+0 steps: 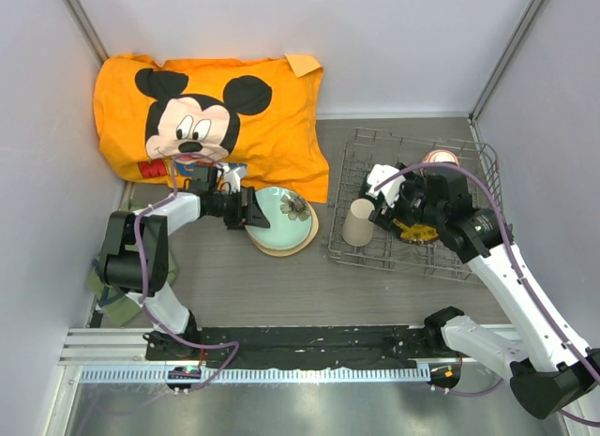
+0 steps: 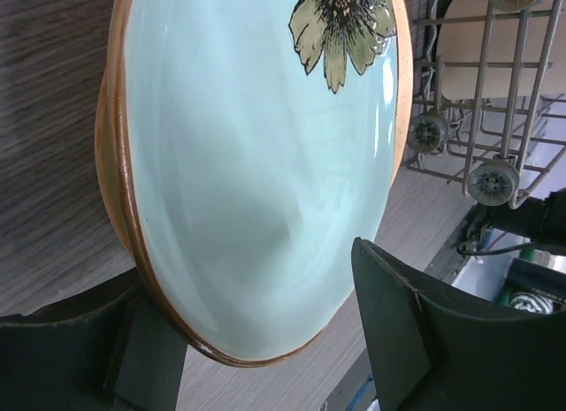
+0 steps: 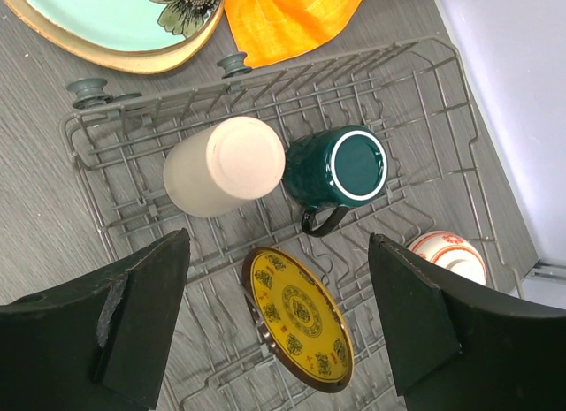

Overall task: Unload the mixed dishes from the dish rack
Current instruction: Place the plate at the center of the board.

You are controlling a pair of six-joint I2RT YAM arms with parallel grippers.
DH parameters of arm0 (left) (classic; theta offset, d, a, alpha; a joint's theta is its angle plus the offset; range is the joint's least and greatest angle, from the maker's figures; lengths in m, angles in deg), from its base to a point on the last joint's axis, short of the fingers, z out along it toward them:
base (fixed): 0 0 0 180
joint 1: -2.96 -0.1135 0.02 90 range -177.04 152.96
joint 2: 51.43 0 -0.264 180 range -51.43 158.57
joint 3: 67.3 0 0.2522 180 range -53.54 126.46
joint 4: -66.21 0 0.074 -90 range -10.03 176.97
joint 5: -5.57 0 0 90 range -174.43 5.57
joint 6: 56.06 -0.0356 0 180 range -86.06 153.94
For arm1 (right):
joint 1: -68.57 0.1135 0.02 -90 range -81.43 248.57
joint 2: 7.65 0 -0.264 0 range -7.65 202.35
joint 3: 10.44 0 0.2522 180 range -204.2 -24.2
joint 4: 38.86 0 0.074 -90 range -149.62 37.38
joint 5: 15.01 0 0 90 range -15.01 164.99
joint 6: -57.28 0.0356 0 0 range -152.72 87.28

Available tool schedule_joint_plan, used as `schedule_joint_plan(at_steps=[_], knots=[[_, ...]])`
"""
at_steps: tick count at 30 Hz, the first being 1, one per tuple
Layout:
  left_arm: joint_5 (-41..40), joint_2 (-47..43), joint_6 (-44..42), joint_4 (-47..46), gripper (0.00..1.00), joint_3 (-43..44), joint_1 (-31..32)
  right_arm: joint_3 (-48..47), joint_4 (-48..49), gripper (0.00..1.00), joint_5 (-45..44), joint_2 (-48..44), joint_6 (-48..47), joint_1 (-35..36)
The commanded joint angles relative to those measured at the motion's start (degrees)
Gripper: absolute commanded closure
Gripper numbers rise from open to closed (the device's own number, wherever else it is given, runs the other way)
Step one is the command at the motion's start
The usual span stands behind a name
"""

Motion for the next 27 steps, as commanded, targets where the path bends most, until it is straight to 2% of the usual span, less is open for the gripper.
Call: schedule_joint_plan(at_steps=[1, 8, 16, 21, 27], knots=[[-3.3, -4.0, -3.7, 2.9, 0.27, 3.3, 0.0, 0.6, 2.1, 0.14, -0.3, -1.2, -0.8, 0.3], [-9.0, -6.7, -7.2, 7.9, 0.23, 4.9, 0.2, 1.1, 2.3, 0.14, 0.4, -0.8, -0.9, 0.3], [-11.6, -7.4, -8.7, 10.5, 0.22, 5.2, 0.1, 1.5, 2.5, 0.14, -0.8, -0.6, -1.0, 0.3], [-13.3, -7.5, -9.1, 11.2, 0.22, 5.5, 0.5, 1.4, 2.3, 0.14, -7.2, -1.6, -3.3, 0.3], [-16.3, -9.6, -11.3, 12.7, 0.21, 6.5, 1.3, 0.7, -0.3, 0.14, -17.8, -0.5, -11.2, -0.8]])
